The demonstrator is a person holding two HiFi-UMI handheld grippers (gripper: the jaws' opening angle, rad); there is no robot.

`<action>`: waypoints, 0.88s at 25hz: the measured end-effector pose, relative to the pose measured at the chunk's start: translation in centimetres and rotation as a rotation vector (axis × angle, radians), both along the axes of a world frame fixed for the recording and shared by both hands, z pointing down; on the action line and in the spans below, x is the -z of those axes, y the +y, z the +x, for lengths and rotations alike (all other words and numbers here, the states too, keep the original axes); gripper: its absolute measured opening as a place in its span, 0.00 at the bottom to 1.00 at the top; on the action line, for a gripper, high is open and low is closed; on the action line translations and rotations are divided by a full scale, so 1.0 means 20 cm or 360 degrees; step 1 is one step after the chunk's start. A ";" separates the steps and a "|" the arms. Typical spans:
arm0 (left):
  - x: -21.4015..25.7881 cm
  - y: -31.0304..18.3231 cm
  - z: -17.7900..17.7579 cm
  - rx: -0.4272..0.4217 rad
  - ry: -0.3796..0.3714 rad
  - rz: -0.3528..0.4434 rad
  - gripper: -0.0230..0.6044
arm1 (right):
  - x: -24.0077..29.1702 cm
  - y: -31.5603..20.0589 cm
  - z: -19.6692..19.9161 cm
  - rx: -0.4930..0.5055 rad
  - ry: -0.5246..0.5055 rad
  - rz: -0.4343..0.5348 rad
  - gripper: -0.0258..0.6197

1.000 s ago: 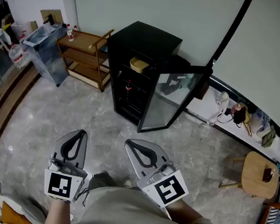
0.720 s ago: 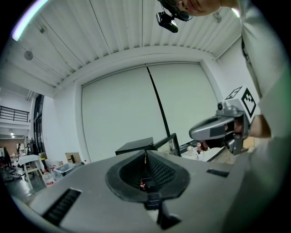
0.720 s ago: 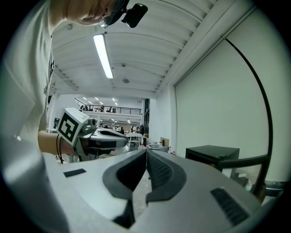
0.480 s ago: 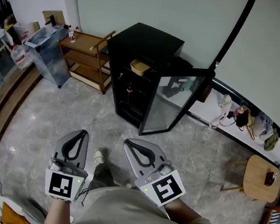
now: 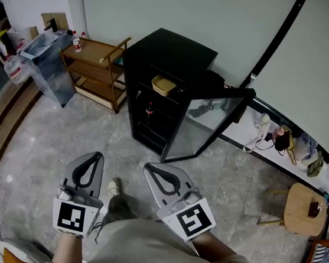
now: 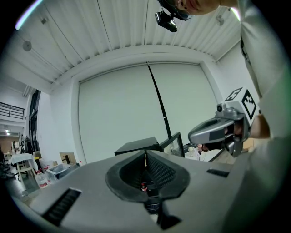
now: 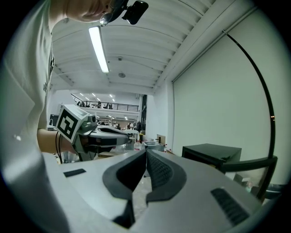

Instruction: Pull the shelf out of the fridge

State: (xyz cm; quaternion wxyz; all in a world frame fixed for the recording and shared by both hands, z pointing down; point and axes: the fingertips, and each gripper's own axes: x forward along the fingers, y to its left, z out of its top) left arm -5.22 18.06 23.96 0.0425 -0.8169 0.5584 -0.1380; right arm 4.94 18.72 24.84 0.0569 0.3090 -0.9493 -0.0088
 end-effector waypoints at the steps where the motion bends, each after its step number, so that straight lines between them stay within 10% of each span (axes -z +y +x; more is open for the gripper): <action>1: 0.00 -0.04 -0.02 -0.0005 0.0003 -0.0003 0.05 | 0.00 -0.04 -0.02 -0.0009 0.0005 -0.0004 0.04; 22: 0.04 -0.94 -0.58 -0.0356 0.0006 -0.0028 0.05 | -0.02 -0.85 -0.61 -0.0377 0.0055 -0.0072 0.04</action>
